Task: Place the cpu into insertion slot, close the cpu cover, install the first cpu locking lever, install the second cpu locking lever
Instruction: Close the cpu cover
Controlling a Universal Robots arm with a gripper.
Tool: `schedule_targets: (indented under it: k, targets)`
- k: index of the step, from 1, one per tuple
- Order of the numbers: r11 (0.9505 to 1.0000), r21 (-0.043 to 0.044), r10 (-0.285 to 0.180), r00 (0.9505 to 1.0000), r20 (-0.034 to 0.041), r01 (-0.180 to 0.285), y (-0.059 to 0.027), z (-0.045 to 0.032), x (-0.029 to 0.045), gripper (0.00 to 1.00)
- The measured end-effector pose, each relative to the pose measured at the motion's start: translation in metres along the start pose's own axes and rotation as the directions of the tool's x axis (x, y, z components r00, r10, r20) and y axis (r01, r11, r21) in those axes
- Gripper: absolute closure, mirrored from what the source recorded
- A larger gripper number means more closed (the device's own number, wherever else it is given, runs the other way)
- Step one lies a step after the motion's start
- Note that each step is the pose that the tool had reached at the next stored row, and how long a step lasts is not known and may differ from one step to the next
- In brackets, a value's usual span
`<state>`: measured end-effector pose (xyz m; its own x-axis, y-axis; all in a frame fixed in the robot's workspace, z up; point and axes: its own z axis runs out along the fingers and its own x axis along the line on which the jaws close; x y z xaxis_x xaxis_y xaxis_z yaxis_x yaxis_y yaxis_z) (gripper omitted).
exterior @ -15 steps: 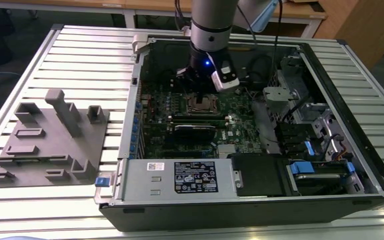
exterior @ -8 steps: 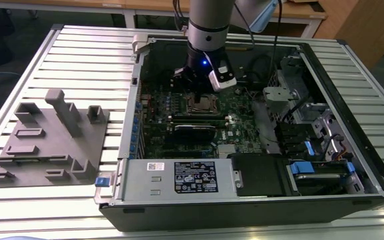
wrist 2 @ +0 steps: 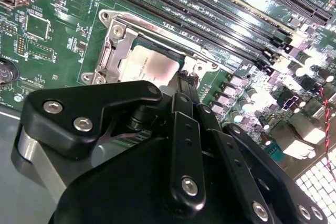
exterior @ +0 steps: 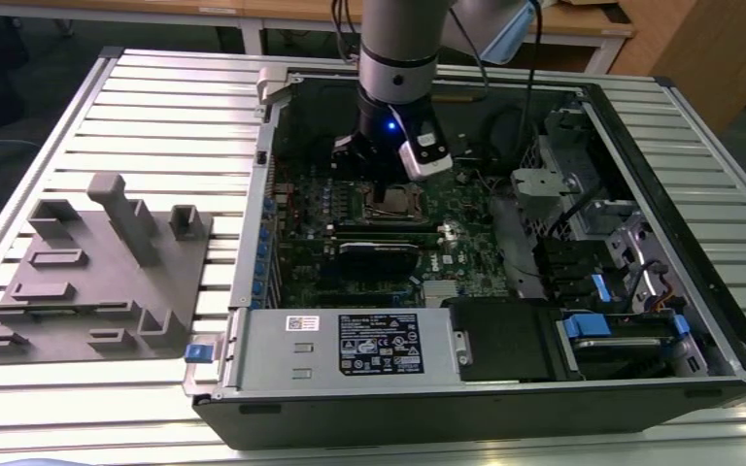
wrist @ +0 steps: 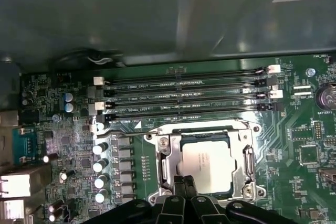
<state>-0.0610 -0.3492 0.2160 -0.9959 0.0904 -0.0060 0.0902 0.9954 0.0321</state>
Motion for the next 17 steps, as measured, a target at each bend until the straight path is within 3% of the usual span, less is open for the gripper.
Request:
schedule_targets:
  k: [17]
  targets:
    - [0.9999, -0.0003, -0.011, 0.9999, 0.0015, 0.011, 0.0028, 0.0076, 0.0059, 0.89]
